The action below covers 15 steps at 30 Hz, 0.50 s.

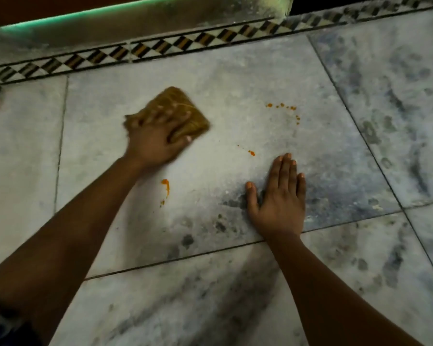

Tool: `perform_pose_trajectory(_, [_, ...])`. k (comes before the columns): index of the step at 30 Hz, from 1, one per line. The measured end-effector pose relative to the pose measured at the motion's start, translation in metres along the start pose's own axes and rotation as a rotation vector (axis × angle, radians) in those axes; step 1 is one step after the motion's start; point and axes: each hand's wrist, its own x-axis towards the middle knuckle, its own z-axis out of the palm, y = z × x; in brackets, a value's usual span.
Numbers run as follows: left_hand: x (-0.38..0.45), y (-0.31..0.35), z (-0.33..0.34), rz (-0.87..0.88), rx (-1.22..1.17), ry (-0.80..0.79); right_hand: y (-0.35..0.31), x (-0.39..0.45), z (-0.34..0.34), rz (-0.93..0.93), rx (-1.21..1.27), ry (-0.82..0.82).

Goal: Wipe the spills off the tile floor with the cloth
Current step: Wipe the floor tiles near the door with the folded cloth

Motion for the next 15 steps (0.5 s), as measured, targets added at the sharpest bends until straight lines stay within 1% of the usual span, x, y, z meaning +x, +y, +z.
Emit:
perform_pose_trajectory(3, [0.030,-0.030,-0.006,-0.204,-0.020,-0.015,0.000,0.000,0.001,-0.009,-0.005,-0.004])
perform_pose_trajectory(6, [0.072,-0.009,-0.015,-0.271,-0.123,-0.064,0.001,0.000,0.002,-0.011,-0.023,0.002])
perform_pose_trajectory(7, [0.078,0.004,-0.015,-0.256,-0.139,-0.063,0.001,0.000,0.002,-0.008,-0.029,0.009])
perform_pose_trajectory(9, [0.069,0.017,-0.009,-0.148,-0.118,-0.039,0.000,-0.001,0.001,-0.001,-0.035,0.010])
perform_pose_trajectory(11, [0.035,0.014,0.003,-0.017,-0.069,0.001,0.000,-0.001,0.001,0.001,-0.034,0.009])
perform_pose_trajectory(12, [0.016,0.006,0.007,0.010,-0.041,0.016,0.000,0.000,0.001,-0.002,-0.032,0.011])
perform_pose_trajectory(13, [0.002,-0.003,0.008,0.006,-0.023,0.011,0.001,0.000,0.002,0.000,-0.032,0.010])
perform_pose_trajectory(15, [0.000,-0.024,0.000,-0.085,-0.016,-0.021,0.000,0.000,0.002,0.002,-0.034,0.003])
